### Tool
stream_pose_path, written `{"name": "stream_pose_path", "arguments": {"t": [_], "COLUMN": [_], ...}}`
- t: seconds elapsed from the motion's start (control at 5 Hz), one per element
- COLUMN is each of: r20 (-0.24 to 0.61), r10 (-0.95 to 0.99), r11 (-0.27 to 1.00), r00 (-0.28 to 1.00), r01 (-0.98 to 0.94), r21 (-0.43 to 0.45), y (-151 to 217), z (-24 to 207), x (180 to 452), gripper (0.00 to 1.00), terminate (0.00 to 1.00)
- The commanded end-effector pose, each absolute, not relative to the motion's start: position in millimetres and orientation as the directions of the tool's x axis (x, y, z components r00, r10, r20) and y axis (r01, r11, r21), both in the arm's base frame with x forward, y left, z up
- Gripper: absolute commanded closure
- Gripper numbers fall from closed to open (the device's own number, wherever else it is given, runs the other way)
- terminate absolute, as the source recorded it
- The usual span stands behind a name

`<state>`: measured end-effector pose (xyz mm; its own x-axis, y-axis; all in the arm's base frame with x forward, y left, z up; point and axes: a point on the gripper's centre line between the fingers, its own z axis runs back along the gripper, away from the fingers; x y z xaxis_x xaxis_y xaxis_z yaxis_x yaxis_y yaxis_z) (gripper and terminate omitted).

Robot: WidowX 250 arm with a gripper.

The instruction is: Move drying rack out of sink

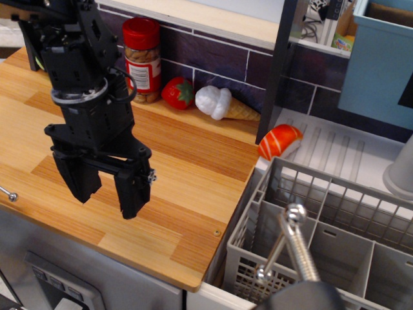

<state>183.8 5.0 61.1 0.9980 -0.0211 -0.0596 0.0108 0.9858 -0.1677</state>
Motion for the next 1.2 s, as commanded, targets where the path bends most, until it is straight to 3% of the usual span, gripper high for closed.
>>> {"name": "stream_pose_path", "arguments": {"t": [0.0, 0.2, 0.6, 1.0], "r20": [-0.060, -0.051, -0.048, -0.034], "r10": [-0.021, 0.019, 0.027, 0.077], "r11": [0.986, 0.967, 0.944, 0.951], "r00": [0.998, 0.999, 0.998, 0.996], "r01": [0.011, -0.031, -0.041, -0.084], "r21": [-0.168, -0.254, -0.328, -0.297], "y": [5.0, -28.5, -113.8, -162.2], "z": [61.1, 67.5, 74.3, 46.2], "x": [183.8, 189.9, 202.4, 222.4], "gripper": [0.00, 0.00, 0.00, 0.00], "terminate": [0.00, 0.00, 0.00, 0.00]}}
